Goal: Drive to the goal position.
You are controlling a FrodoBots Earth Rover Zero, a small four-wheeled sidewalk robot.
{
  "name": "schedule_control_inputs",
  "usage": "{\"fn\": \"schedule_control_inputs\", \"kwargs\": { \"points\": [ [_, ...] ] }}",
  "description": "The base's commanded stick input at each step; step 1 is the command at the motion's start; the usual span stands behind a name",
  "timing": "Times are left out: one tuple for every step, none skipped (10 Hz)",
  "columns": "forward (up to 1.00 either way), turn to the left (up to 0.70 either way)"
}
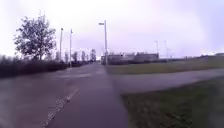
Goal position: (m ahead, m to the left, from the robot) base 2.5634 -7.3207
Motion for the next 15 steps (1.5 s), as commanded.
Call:
{"fn": "schedule_control_inputs", "kwargs": {
  "points": [
    [0.7,0.0],
    [0.7,0.0],
    [0.7,0.0],
    [0.7,0.0],
    [0.7,0.0],
    [0.7,0.0],
    [0.7,0.0],
    [0.7,0.0],
    [0.7,0.0],
    [0.7,0.0],
    [0.7,0.0],
    [0.7,0.0],
    [0.7,0.0],
    [0.7,0.0],
    [0.7,0.0]
  ]
}}
